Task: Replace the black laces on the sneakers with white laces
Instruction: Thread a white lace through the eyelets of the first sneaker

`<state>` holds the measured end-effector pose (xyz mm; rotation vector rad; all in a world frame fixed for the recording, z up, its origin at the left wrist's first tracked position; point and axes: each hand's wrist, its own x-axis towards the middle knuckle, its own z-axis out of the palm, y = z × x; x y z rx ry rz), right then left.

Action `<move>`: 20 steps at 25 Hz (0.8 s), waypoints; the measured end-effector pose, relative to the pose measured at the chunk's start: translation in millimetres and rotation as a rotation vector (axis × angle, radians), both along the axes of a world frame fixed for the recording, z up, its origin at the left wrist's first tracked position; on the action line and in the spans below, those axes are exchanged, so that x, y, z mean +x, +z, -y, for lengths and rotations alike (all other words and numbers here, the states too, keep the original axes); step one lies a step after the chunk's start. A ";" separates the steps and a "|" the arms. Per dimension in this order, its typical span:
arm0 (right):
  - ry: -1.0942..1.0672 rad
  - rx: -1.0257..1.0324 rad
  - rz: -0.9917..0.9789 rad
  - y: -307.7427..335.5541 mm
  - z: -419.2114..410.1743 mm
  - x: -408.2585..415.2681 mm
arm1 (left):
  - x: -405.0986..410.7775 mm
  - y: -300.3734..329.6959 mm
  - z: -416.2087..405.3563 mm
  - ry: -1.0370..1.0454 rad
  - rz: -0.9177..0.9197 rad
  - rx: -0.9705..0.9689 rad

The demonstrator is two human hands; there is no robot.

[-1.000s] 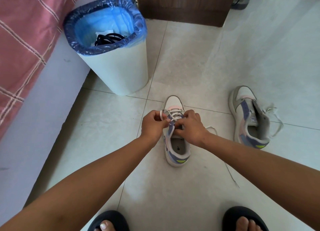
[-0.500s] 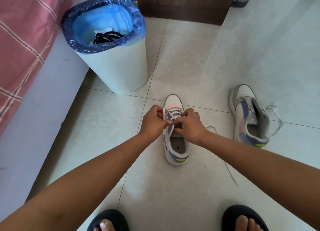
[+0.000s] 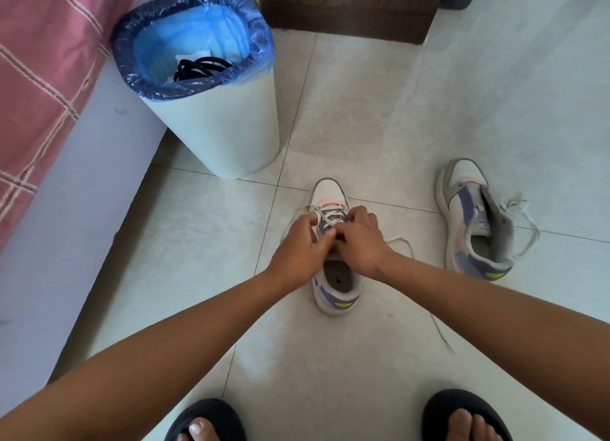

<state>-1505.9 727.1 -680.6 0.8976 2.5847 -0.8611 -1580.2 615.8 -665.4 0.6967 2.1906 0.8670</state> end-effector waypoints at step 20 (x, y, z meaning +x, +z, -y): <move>0.671 0.374 0.103 -4.2 -5.8 142.9 | 14.8 -12.1 0.7 -0.596 -0.384 -0.688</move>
